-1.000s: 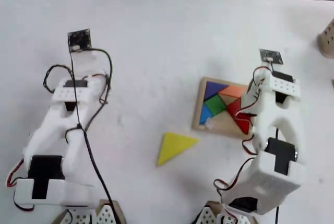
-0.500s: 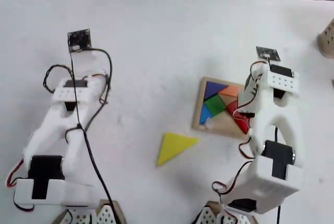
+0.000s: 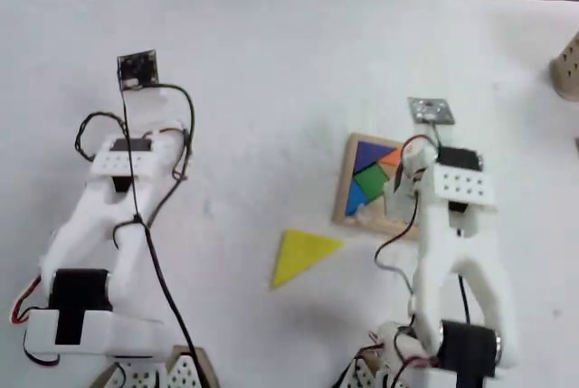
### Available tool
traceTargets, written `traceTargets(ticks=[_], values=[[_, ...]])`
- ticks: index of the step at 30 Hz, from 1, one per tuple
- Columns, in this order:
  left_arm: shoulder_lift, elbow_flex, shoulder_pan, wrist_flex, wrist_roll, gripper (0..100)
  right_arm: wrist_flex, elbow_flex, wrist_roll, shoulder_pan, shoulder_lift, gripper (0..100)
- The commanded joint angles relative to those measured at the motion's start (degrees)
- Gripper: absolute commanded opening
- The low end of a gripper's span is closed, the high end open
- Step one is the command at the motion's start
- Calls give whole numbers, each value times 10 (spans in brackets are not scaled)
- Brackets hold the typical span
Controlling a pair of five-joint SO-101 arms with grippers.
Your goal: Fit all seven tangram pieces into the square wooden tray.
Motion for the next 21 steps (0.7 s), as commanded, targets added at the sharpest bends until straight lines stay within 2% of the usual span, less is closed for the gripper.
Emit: traceTargets(ticks=[1, 5, 6, 11, 17, 21], values=[[-6, -32, -8, 0, 5, 24, -48, 60, -1, -63, -87, 23], [-6, -33, -17, 0, 5, 24, -68, 84, 6, -127, -96, 103], [-6, -33, -17, 0, 5, 24, -68, 84, 32, -146, -96, 134], [-6, -42, -37, -5, 5, 24, -68, 87, 236, -262, -95, 230], [4, -76, -123, -15, 11, 24, -65, 135, 465, -399, -95, 276], [34, -92, -126, -29, 11, 24, -44, 159, 597, -432, -95, 289]])
